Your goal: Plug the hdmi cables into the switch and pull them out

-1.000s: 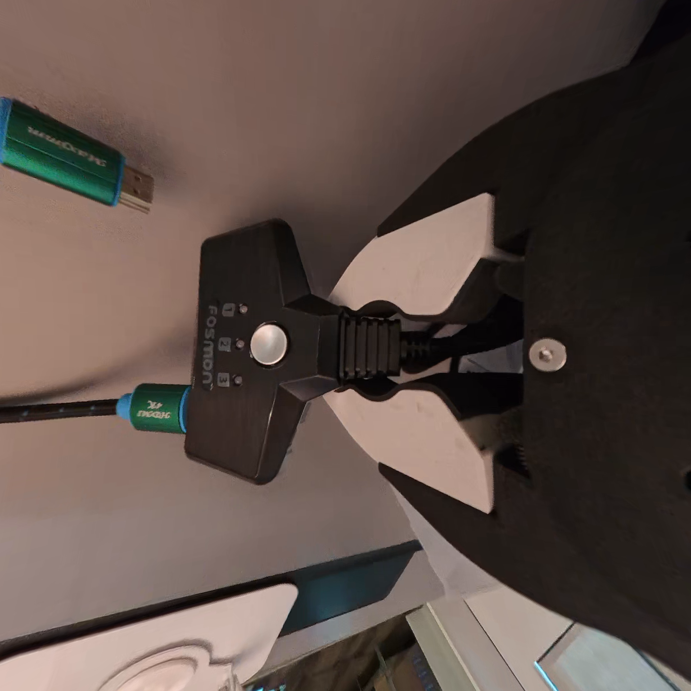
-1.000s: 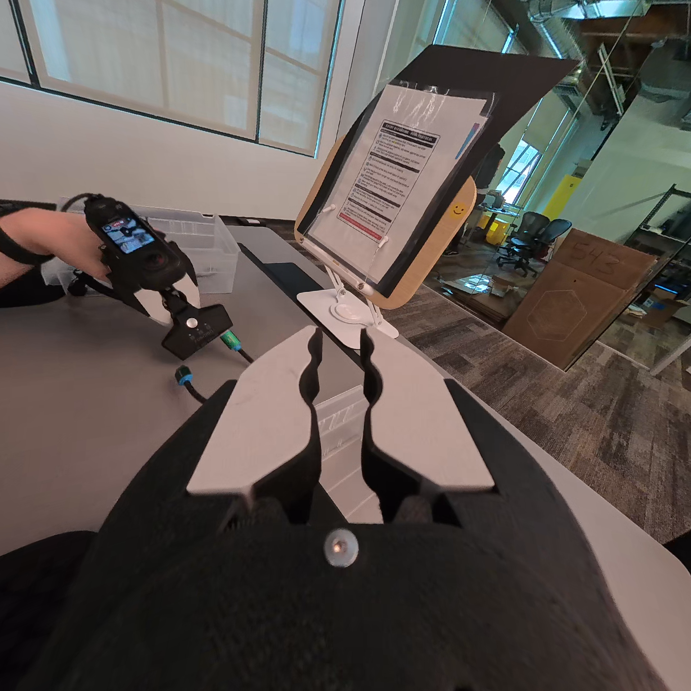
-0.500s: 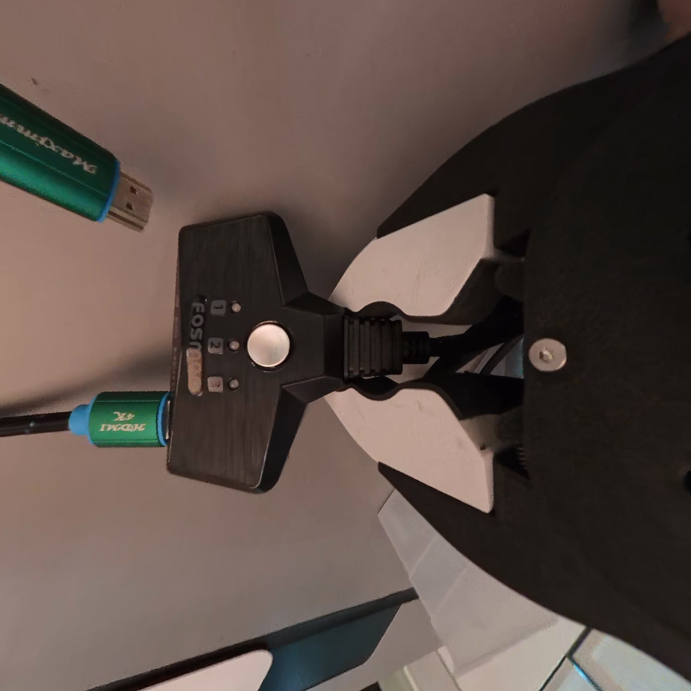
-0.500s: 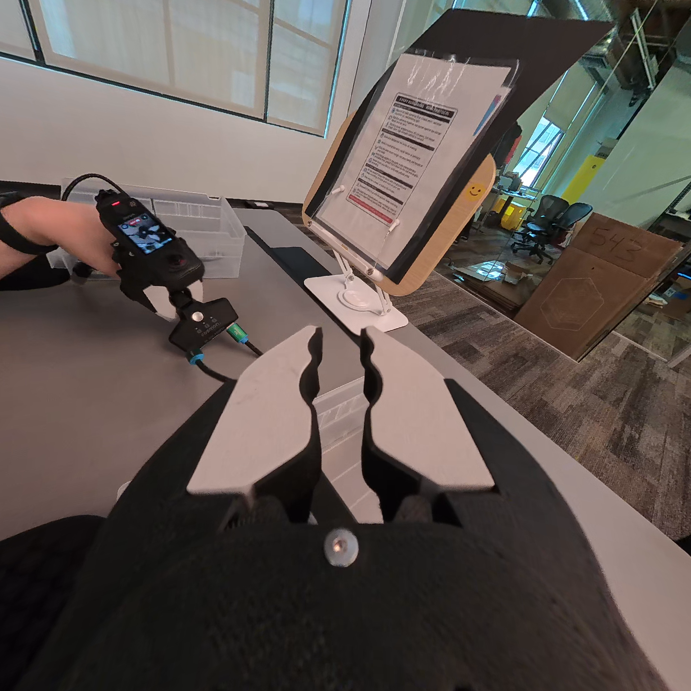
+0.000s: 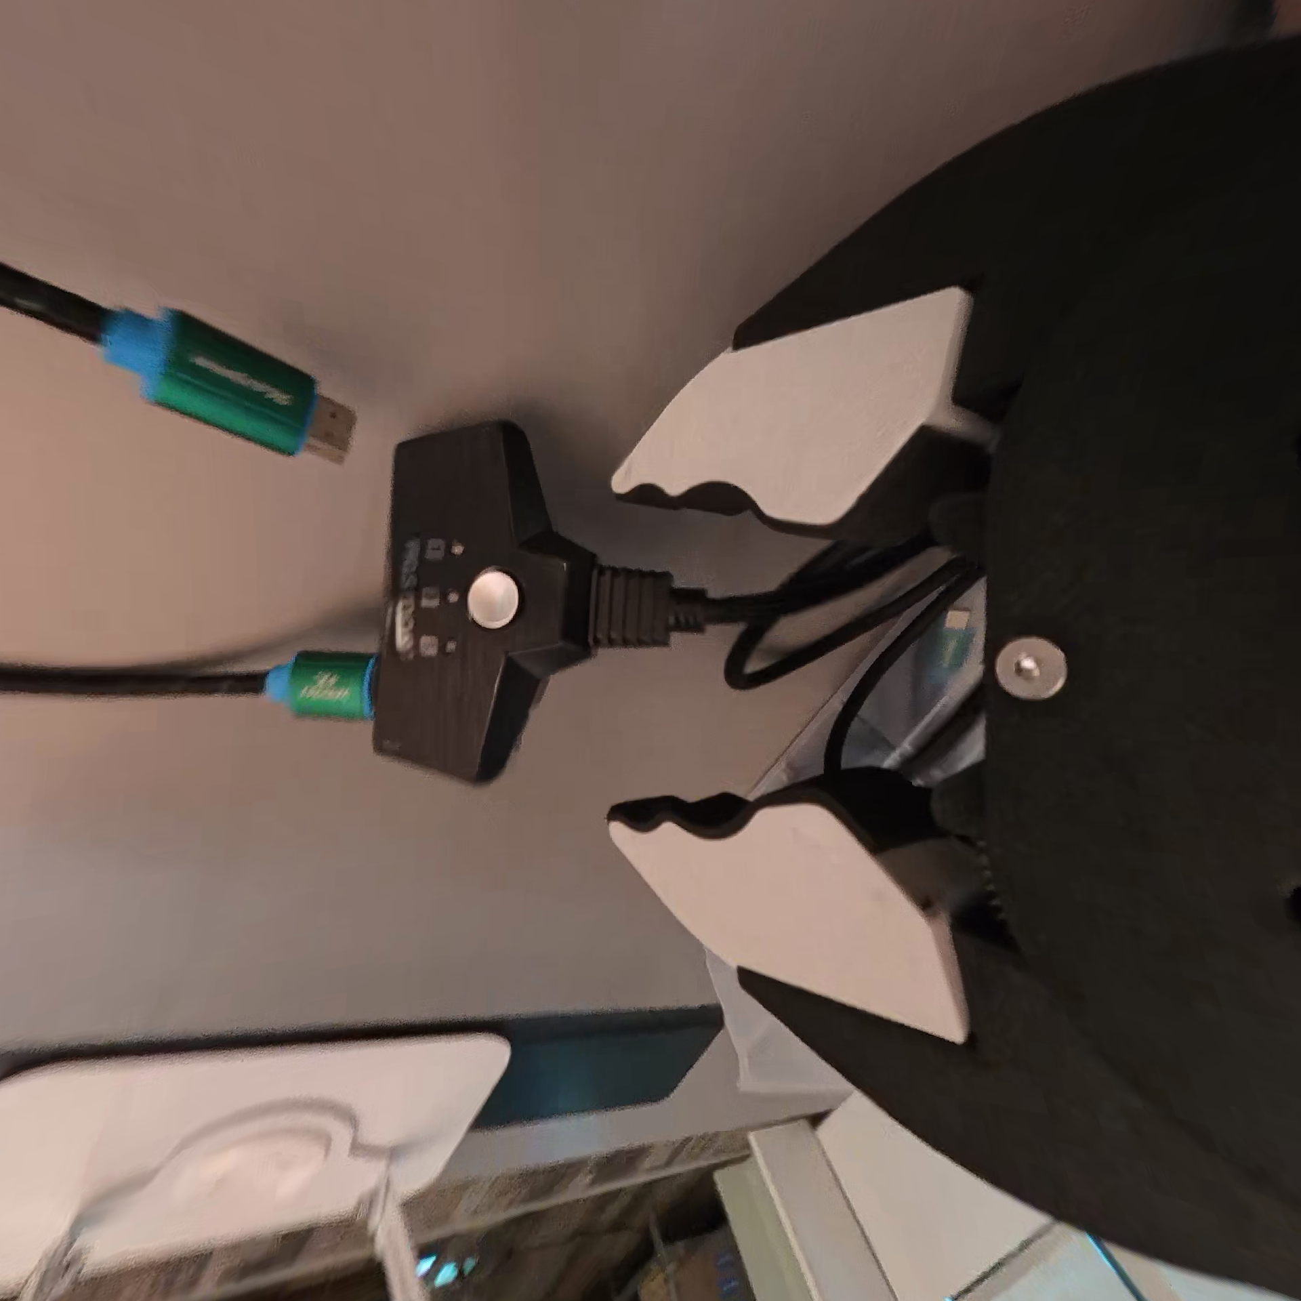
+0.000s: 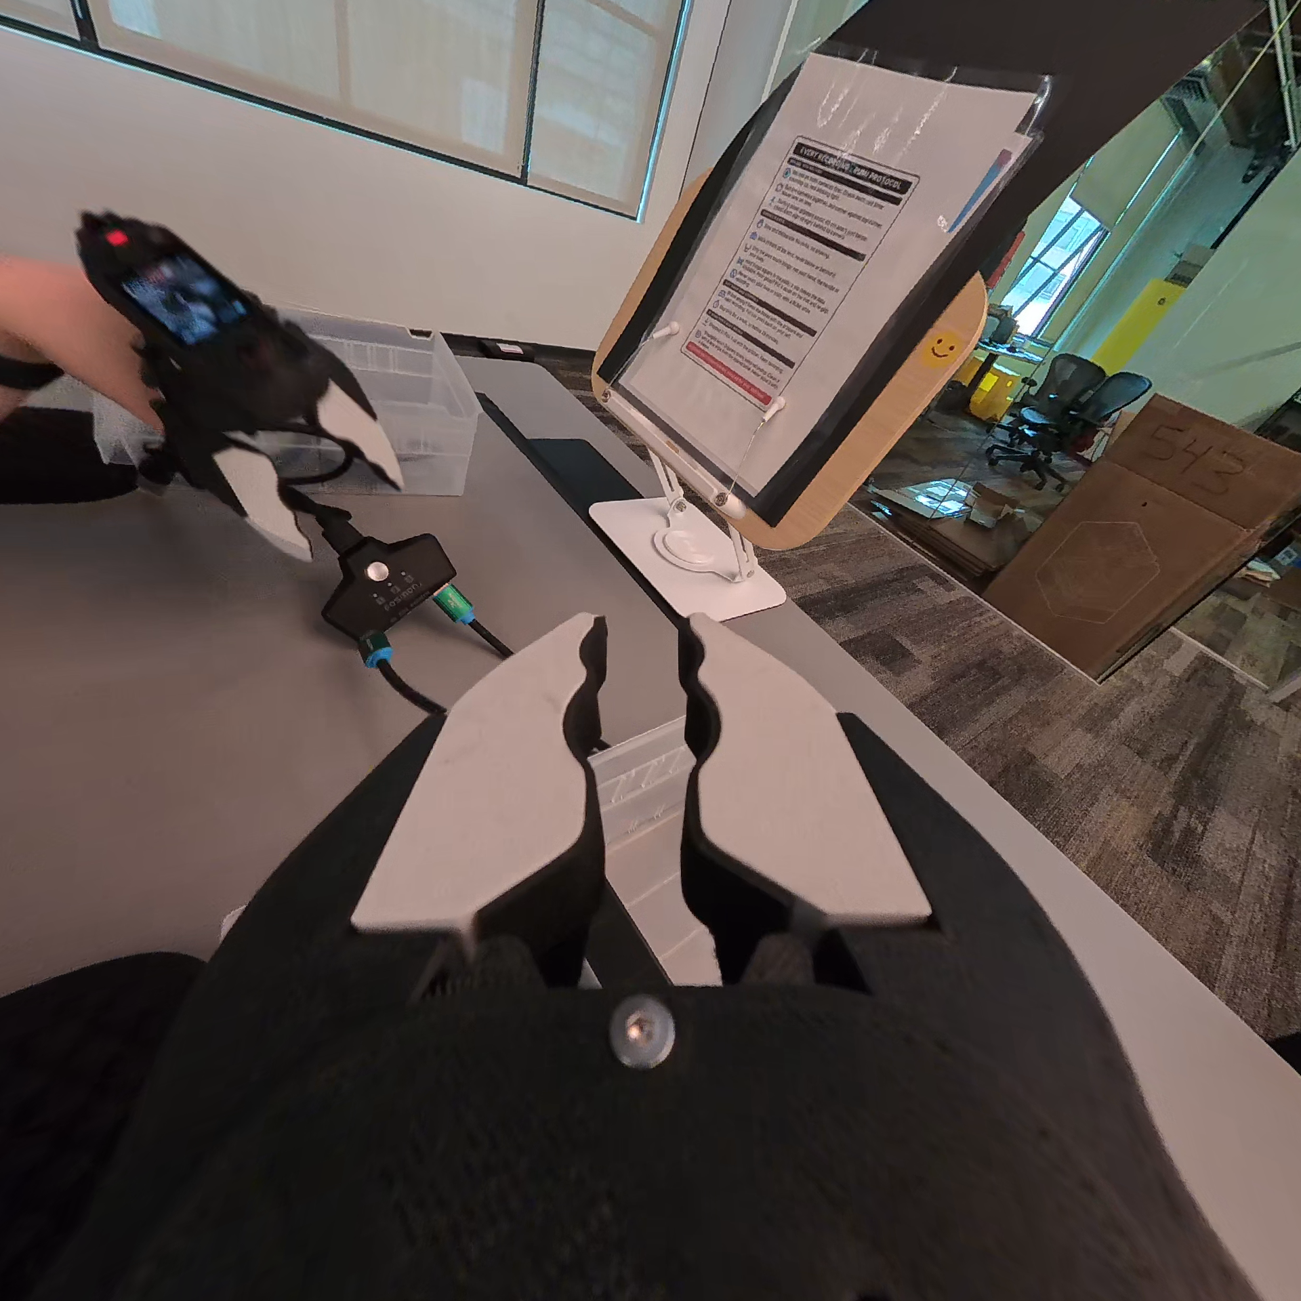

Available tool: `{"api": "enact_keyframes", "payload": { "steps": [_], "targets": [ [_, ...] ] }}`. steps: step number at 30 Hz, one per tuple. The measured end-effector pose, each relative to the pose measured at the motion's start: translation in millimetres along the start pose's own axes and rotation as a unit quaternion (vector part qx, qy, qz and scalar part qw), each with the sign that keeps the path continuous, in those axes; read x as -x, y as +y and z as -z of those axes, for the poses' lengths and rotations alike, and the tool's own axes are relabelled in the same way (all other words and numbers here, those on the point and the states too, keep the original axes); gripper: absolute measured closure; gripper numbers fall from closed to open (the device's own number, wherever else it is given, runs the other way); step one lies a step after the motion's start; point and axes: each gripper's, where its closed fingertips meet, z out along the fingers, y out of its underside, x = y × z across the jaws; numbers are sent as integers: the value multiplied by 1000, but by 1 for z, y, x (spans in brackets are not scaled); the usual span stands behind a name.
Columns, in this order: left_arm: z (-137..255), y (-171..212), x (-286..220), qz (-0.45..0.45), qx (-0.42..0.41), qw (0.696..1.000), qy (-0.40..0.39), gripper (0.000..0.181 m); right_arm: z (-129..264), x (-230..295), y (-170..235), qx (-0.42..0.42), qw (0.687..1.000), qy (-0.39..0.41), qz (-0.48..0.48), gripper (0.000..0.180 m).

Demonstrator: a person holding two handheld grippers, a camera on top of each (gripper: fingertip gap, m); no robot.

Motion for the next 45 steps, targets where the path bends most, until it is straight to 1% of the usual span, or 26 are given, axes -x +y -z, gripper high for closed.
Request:
{"api": "enact_keyframes", "payload": {
  "steps": [2,3,4,5,6,7,8,9,11,12,14,16,20,23,24,25,26,28,29,32,36,39,42,45],
  "targets": [
    [35,-6,16,26,-69,997,-22,103,0,0,-1,-2,1000,-1,-1,160],
    [57,-4,30,49,-105,992,-48,103,0,1,-1,-1,1000,-1,0,160],
    [81,6,48,82,-133,984,-82,104,-1,2,-1,1,1000,-2,2,160],
    [107,25,67,126,-154,972,-121,105,-2,2,-1,4,1000,-1,4,160],
    [130,51,86,182,-165,956,-163,106,-3,3,0,8,1000,-2,6,160],
    [150,86,100,244,-162,935,-200,107,-5,3,1,12,1000,-2,8,160],
    [164,126,106,309,-142,914,-223,108,-7,4,1,17,1000,-2,10,160],
    [170,166,105,372,-110,893,-228,109,-9,4,2,22,1000,-3,11,160],
    [172,235,88,485,-47,848,-211,114,-13,5,4,31,999,-3,15,160],
    [167,257,75,535,-35,825,-179,118,-15,5,5,35,999,-2,18,160],
    [150,280,50,609,-26,787,-90,125,-19,6,7,45,999,-2,22,160],
    [130,300,42,649,-3,759,-48,131,-21,8,8,51,998,-4,25,160],
    [90,318,27,683,46,728,33,131,-23,10,10,62,998,-4,30,160],
    [70,320,28,695,37,715,70,137,-25,11,13,69,997,-6,32,160],
    [66,316,28,697,29,711,90,141,-26,11,13,71,997,-7,32,160],
    [63,312,26,699,22,705,115,154,-26,11,14,72,997,-8,32,160],
    [62,310,26,698,16,703,132,171,-27,11,14,74,997,-8,32,160],
    [67,305,33,693,-11,710,128,173,-28,12,15,76,997,-10,33,160],
    [73,302,39,686,-25,718,116,175,-29,12,15,77,996,-11,34,160],
    [100,292,60,651,-64,755,48,175,-31,14,15,80,996,-13,39,160],
    [160,251,89,586,-176,790,-45,177,-35,17,14,85,995,-19,46,160],
    [200,215,93,503,-240,824,-98,177,-39,21,13,87,994,-26,52,160],
    [232,173,92,433,-313,837,-118,178,-47,31,8,88,993,-43,64,160],
    [249,135,86,383,-362,843,-109,178,-61,51,-4,83,990,-73,88,160]
  ]
}}
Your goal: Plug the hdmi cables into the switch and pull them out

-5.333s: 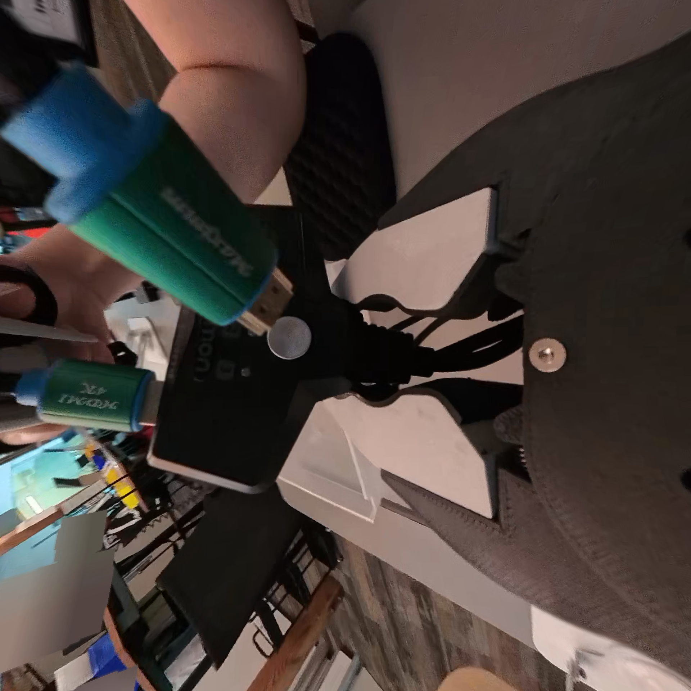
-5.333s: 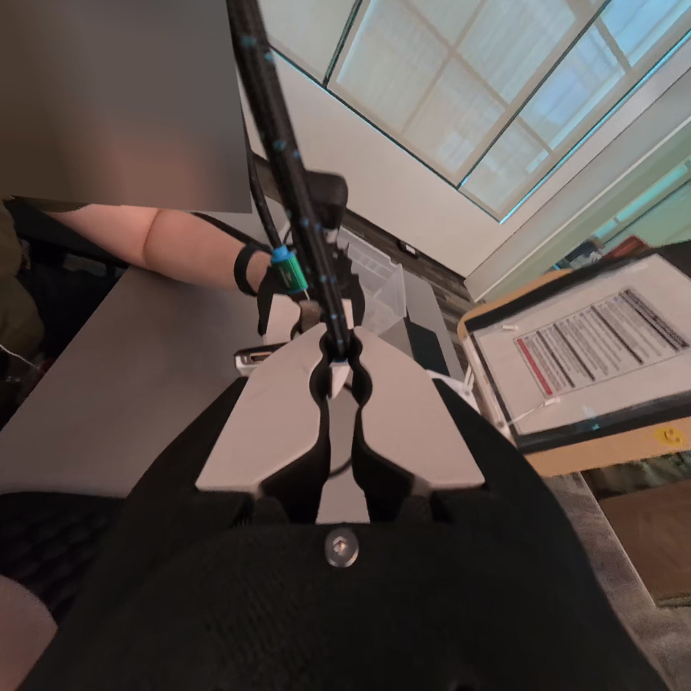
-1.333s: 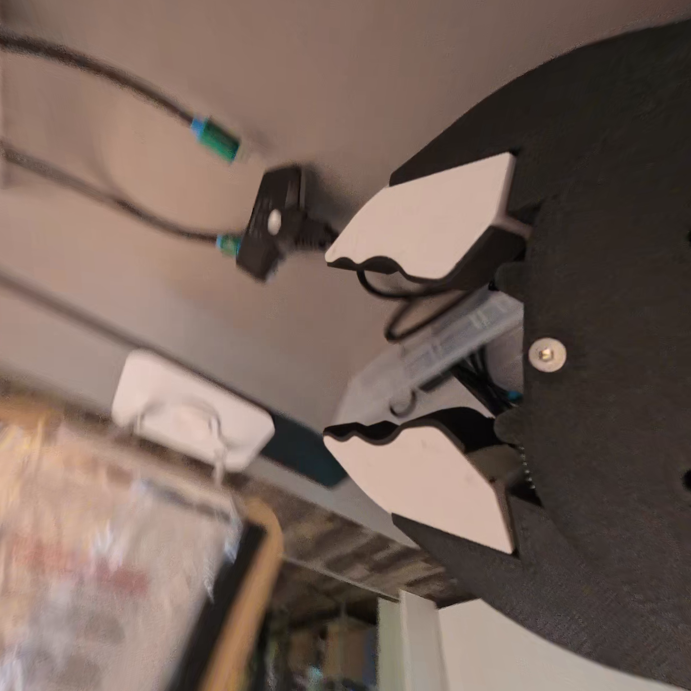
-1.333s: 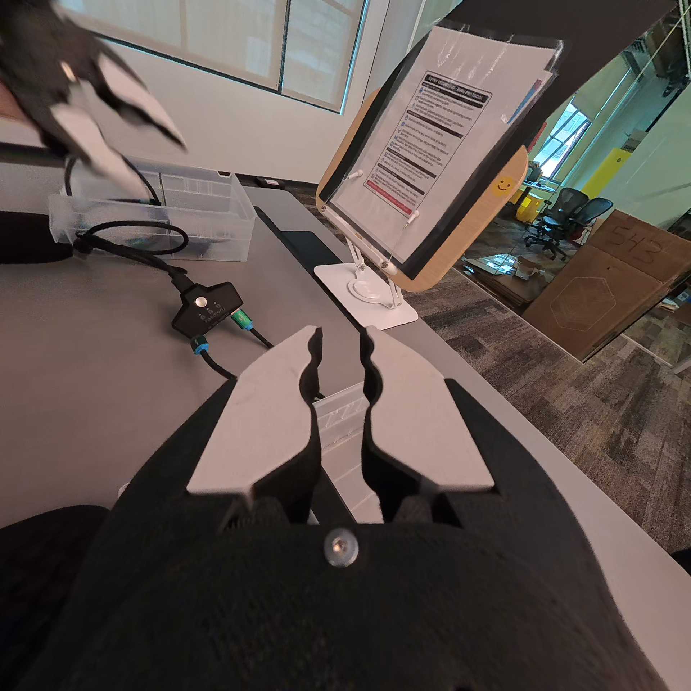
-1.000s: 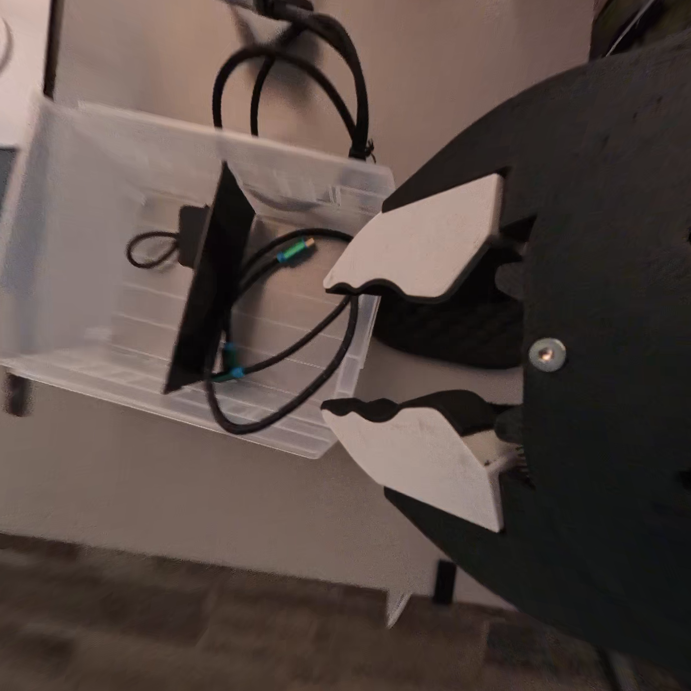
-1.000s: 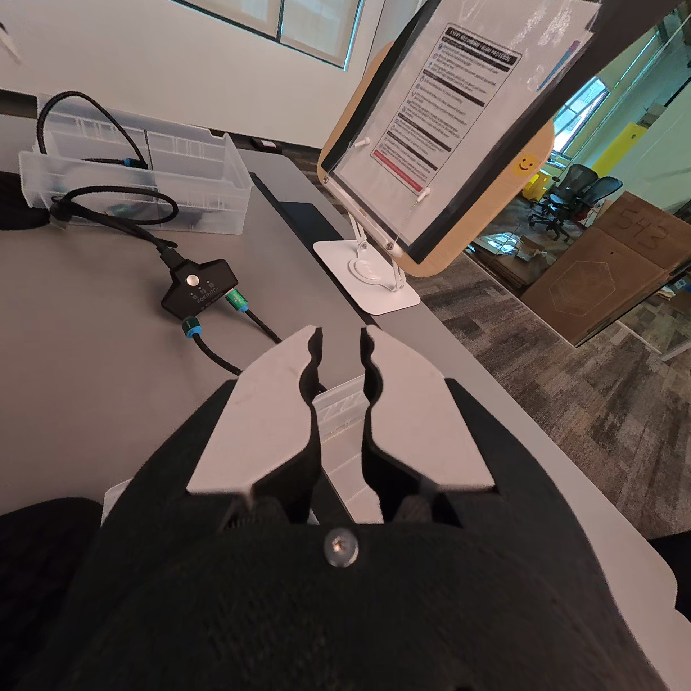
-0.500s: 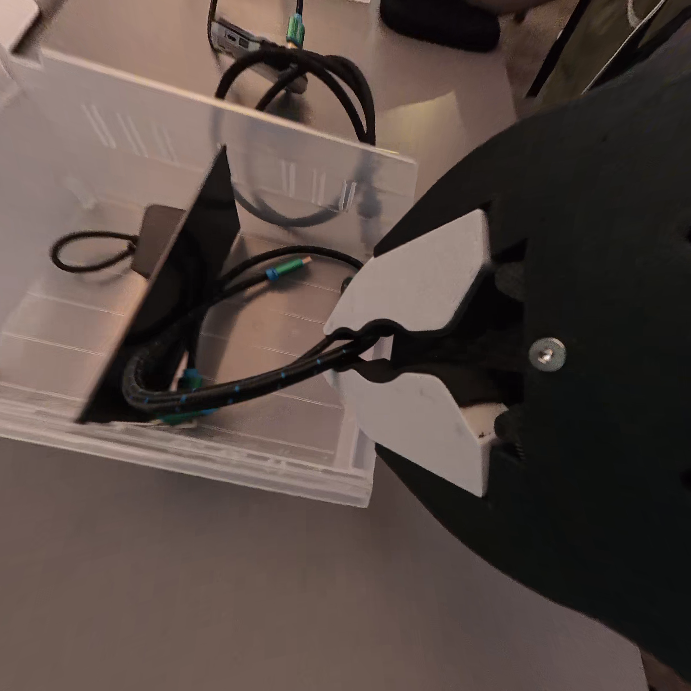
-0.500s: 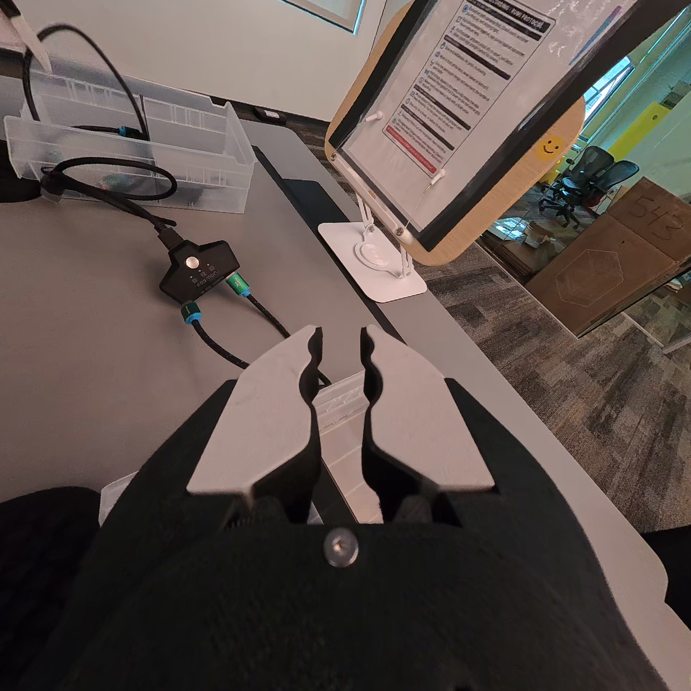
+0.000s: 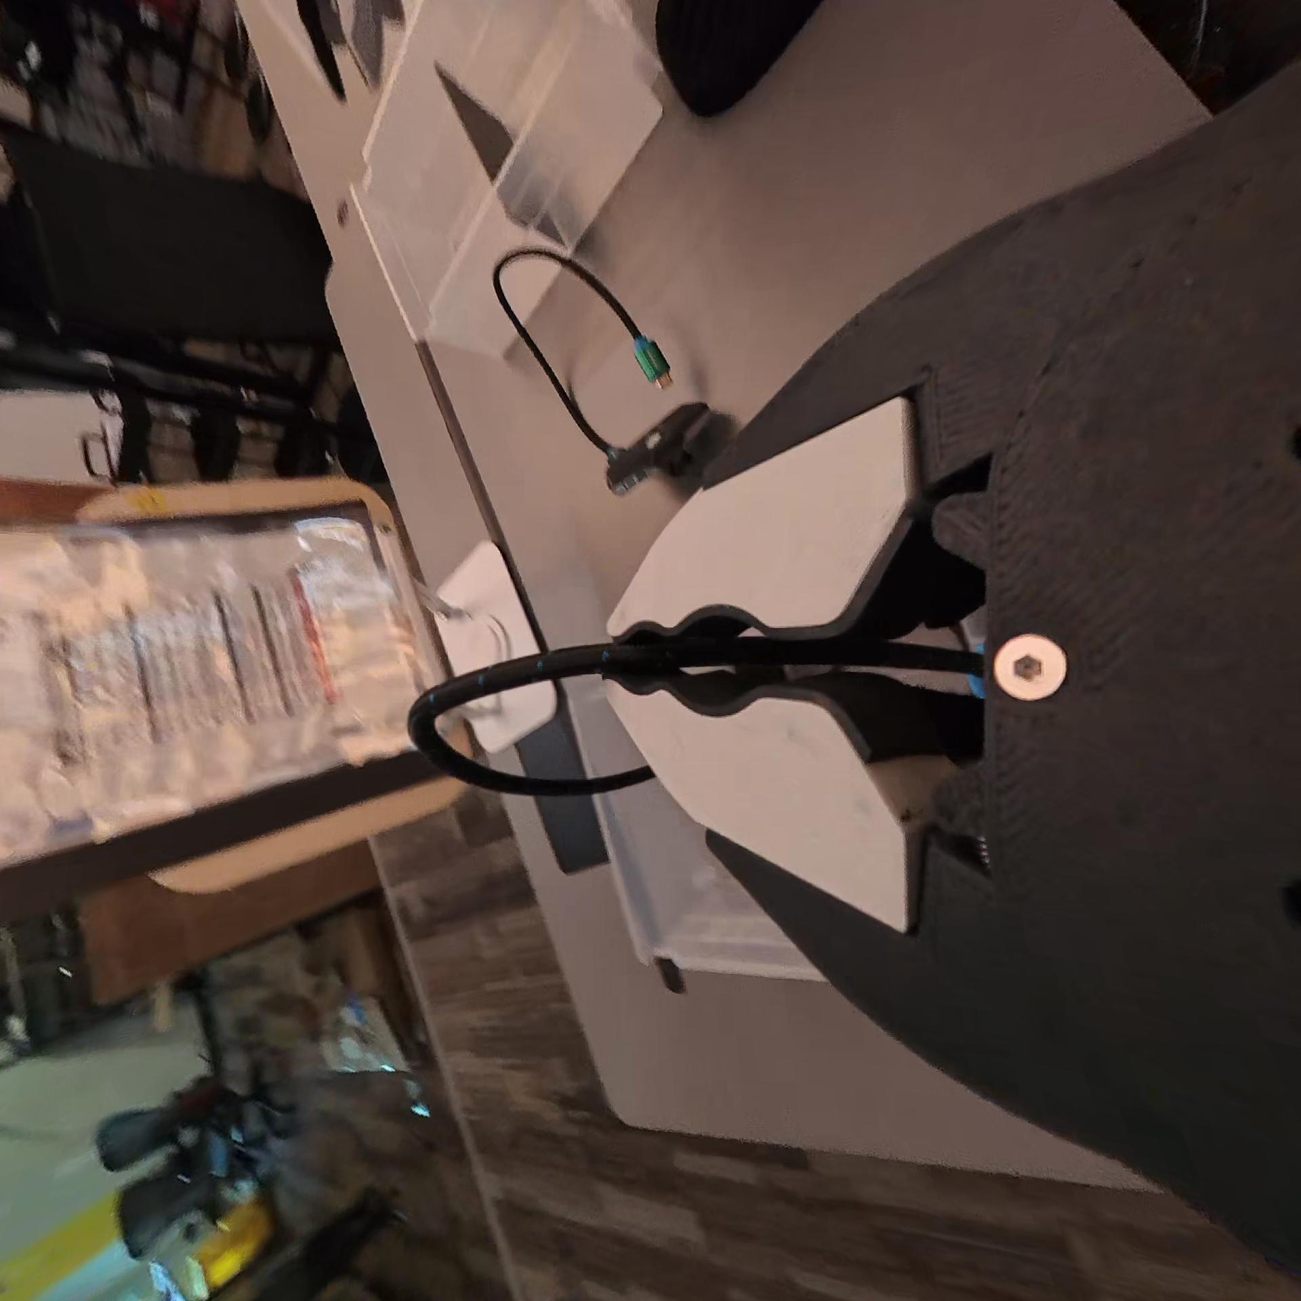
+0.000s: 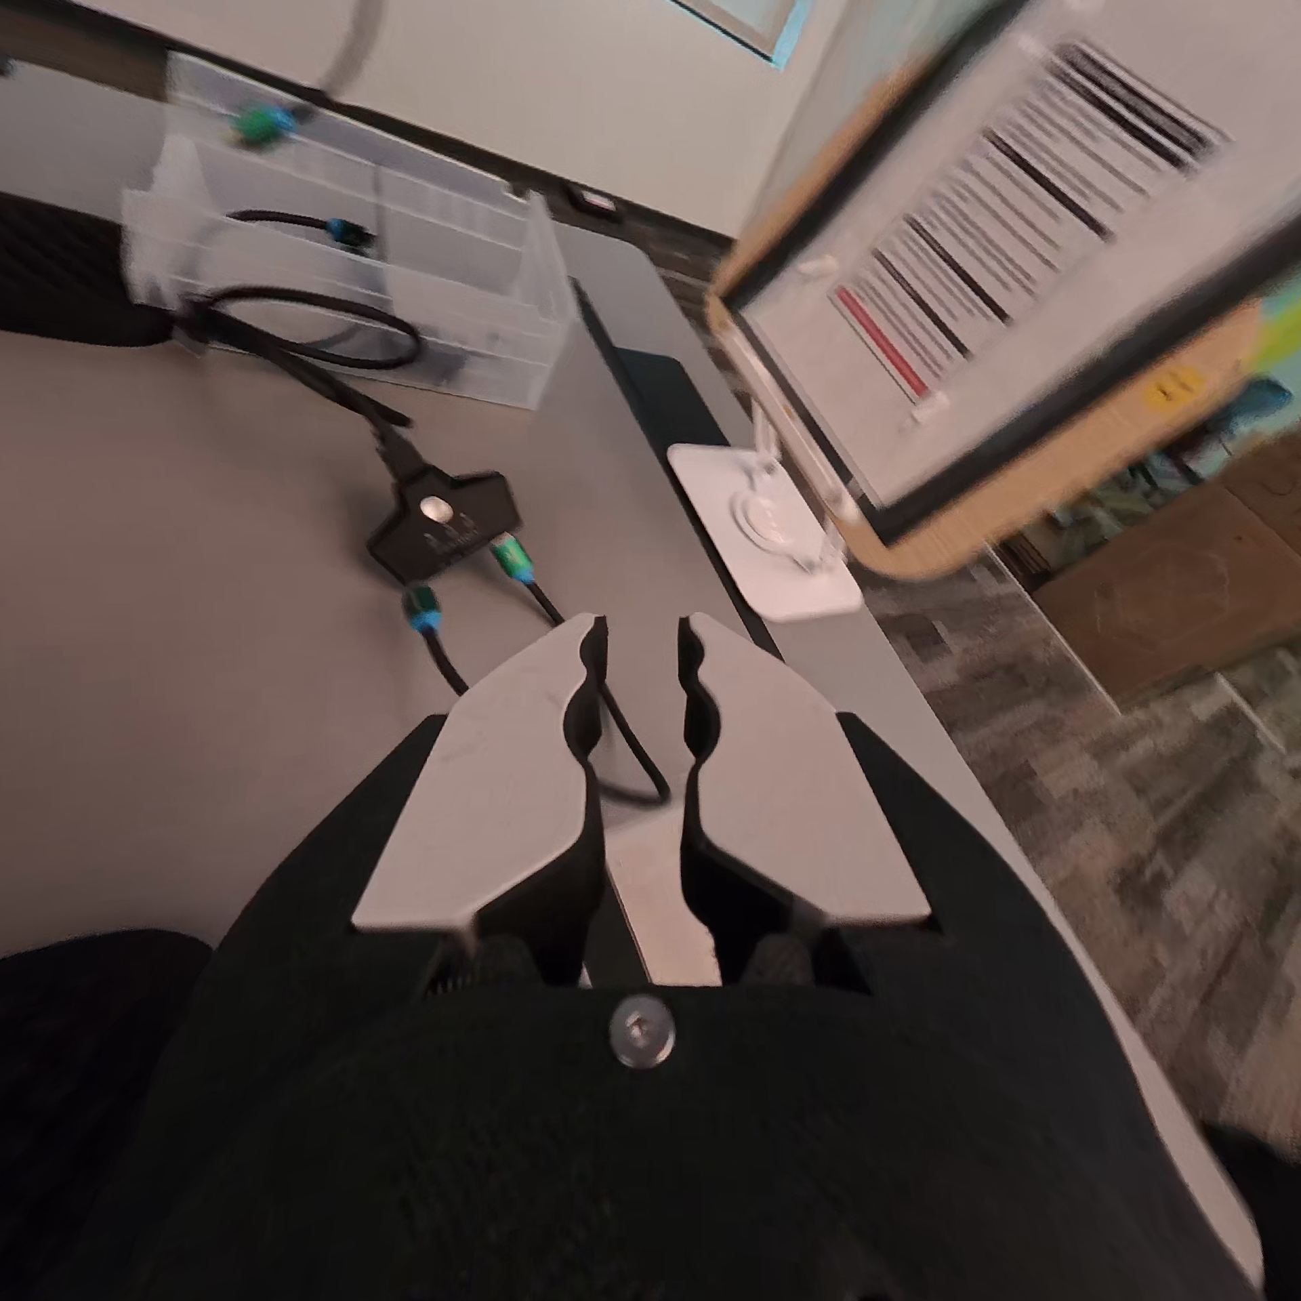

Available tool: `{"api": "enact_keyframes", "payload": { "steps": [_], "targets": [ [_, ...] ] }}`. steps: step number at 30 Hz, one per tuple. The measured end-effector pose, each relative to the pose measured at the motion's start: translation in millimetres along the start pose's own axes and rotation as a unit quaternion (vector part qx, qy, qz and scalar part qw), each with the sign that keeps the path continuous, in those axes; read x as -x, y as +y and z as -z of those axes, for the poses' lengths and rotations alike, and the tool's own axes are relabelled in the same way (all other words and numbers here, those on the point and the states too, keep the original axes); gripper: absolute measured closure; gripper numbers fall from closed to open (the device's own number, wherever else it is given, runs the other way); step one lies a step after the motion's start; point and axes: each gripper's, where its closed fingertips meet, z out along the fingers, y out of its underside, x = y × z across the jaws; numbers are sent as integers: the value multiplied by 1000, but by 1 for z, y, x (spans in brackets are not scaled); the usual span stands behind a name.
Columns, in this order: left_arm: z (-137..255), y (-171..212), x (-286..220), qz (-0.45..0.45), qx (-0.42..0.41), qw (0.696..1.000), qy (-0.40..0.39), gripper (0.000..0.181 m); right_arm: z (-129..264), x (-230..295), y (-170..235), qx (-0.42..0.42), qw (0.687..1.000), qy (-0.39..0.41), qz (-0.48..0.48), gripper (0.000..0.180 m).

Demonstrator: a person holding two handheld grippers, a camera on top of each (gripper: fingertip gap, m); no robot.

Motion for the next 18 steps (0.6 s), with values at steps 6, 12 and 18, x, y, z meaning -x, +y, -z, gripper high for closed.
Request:
{"api": "enact_keyframes", "payload": {
  "steps": [6,12,18],
  "targets": [
    [-11,-28,-69,-73,-49,988,123,178,-40,77,-62,-60,986,-131,90,160],
    [-18,-41,-111,-90,-64,979,174,178,-106,114,-80,-27,973,-209,-95,158],
    [-30,-38,-146,-129,-42,972,192,178,-161,146,-75,7,915,-281,-291,139]
  ]
}}
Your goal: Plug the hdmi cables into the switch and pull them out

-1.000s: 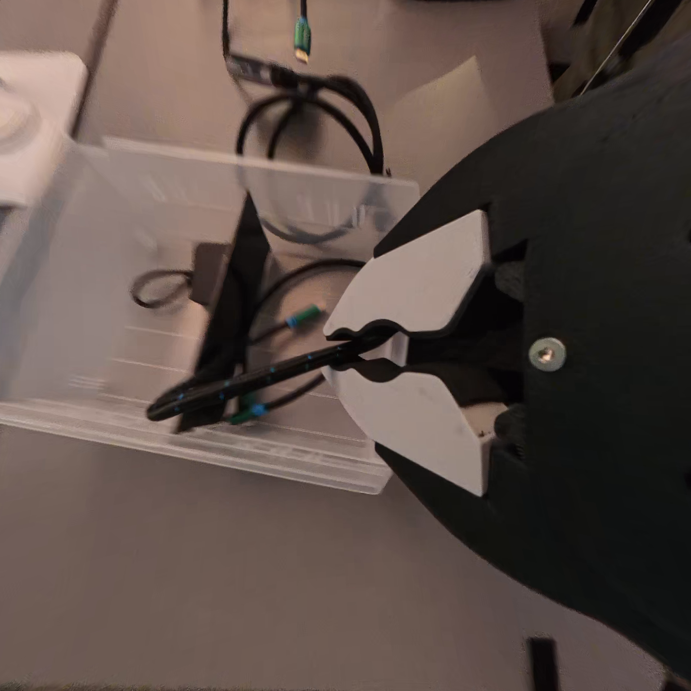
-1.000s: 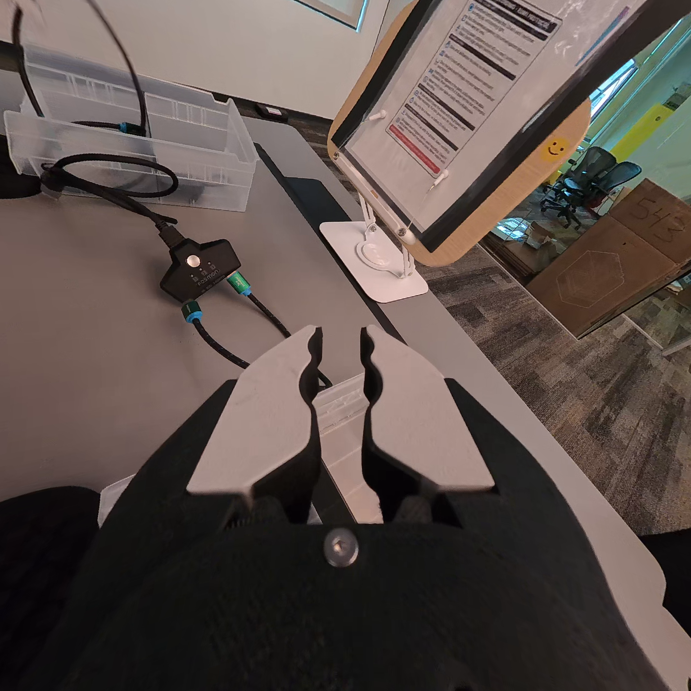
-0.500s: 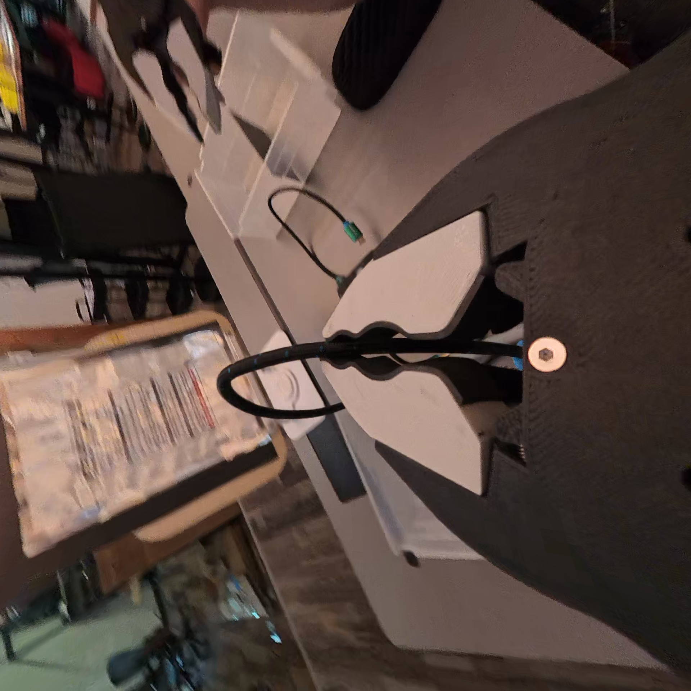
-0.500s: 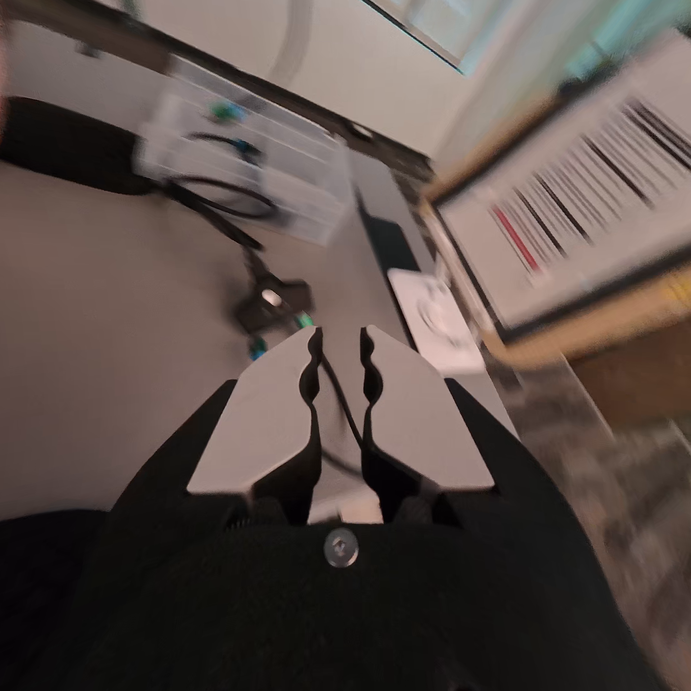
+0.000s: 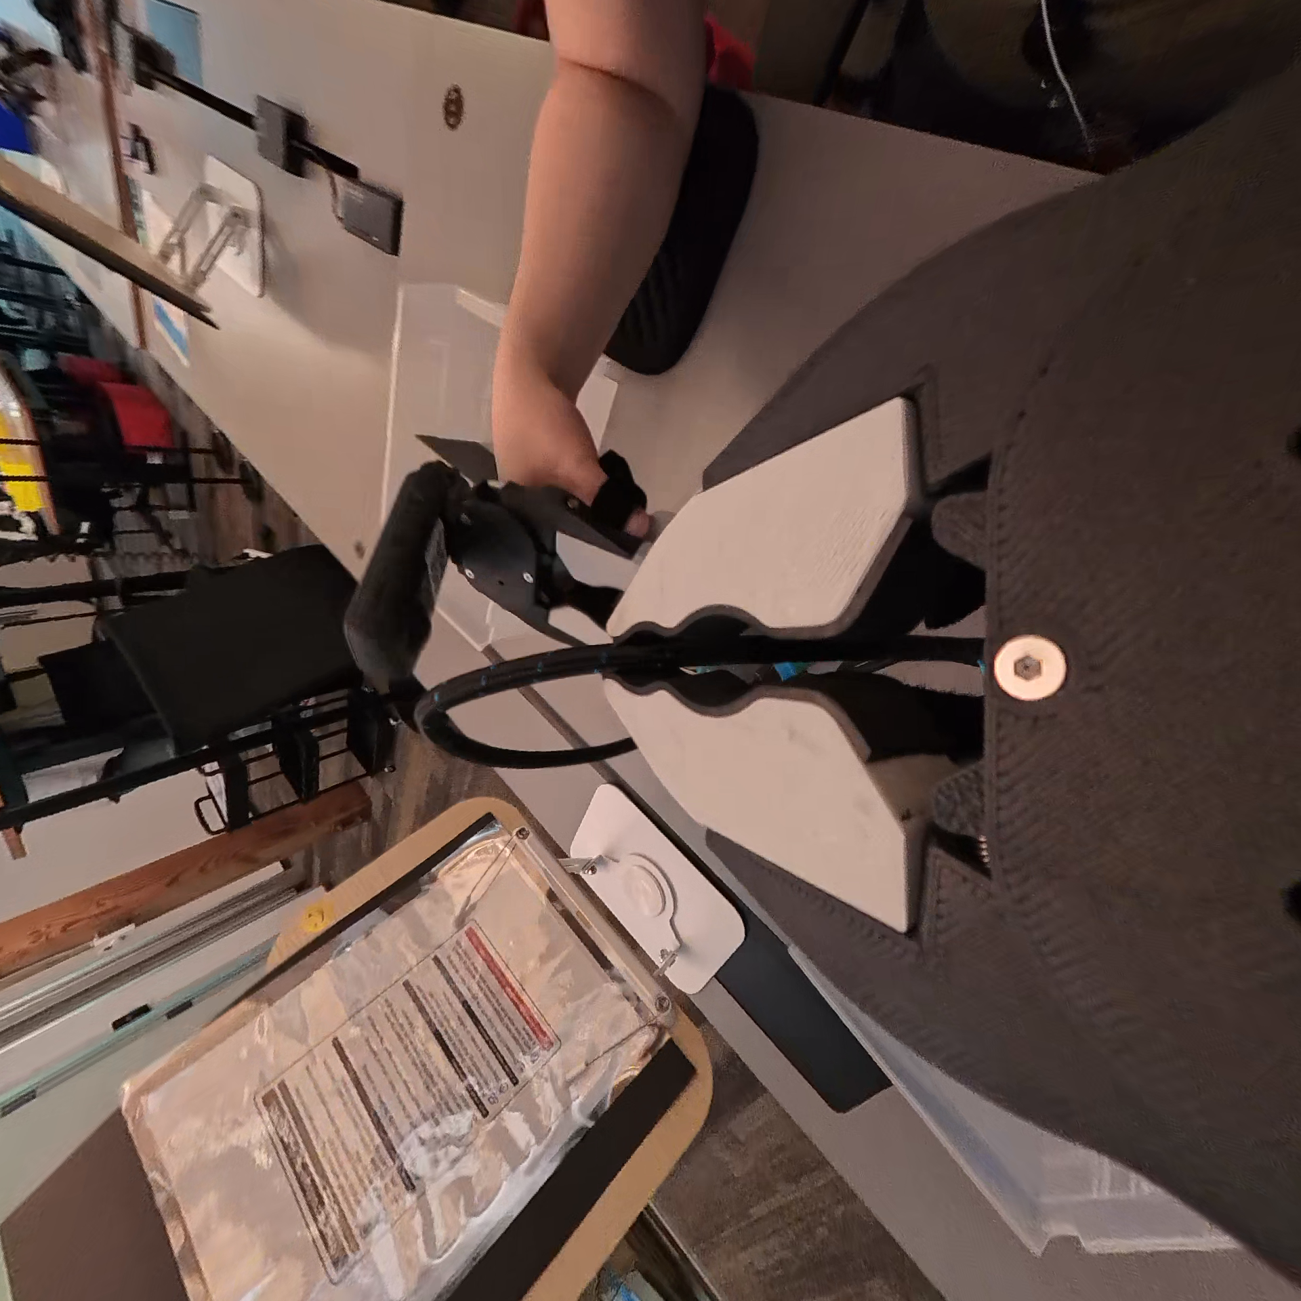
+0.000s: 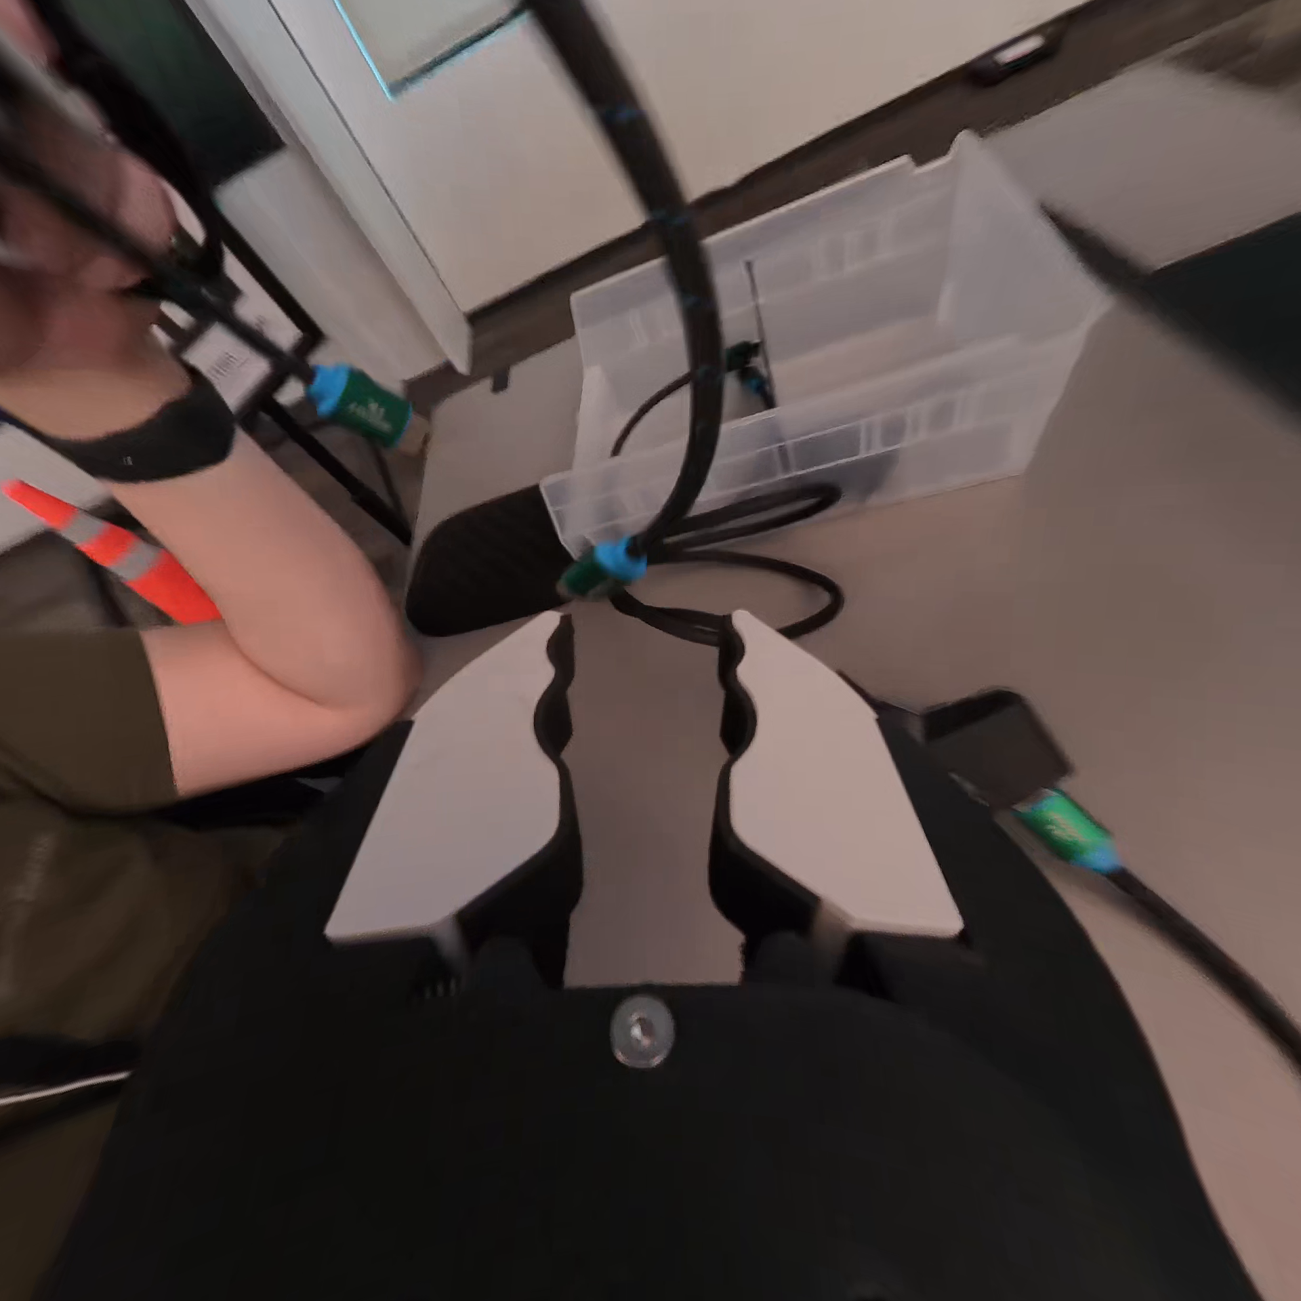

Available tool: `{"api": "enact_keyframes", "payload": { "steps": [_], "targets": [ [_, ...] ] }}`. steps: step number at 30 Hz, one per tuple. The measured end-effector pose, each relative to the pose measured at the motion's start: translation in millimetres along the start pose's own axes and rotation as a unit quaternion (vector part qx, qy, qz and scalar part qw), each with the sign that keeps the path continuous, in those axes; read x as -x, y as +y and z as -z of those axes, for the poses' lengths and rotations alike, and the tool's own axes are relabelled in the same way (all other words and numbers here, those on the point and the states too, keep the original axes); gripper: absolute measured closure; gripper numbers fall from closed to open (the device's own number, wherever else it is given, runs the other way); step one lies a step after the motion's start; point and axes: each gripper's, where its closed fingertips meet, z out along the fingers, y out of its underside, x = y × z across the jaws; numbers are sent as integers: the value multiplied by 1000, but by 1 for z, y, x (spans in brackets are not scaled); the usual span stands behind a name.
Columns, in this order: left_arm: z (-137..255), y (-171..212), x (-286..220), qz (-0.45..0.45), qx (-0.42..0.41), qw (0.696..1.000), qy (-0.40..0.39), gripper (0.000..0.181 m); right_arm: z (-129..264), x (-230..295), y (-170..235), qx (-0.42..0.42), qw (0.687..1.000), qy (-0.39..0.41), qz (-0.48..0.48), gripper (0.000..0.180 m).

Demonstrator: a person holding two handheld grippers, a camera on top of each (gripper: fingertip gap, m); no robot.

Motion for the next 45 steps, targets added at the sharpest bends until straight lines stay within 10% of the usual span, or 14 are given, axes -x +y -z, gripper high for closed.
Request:
{"api": "enact_keyframes", "payload": {
  "steps": [16,34,39,45],
  "targets": [
    [-27,4,-28,-35,36,998,34,178,-10,-8,23,19,983,-126,-135,158],
    [-38,-5,-57,-47,-9,996,74,176,9,-9,5,-34,989,-128,-67,173],
    [-43,1,-85,-59,10,989,133,114,34,-11,-13,-87,990,-109,-10,173],
    [-10,-15,-71,10,-71,977,199,105,64,10,-31,-130,981,-97,107,173]
  ]
}}
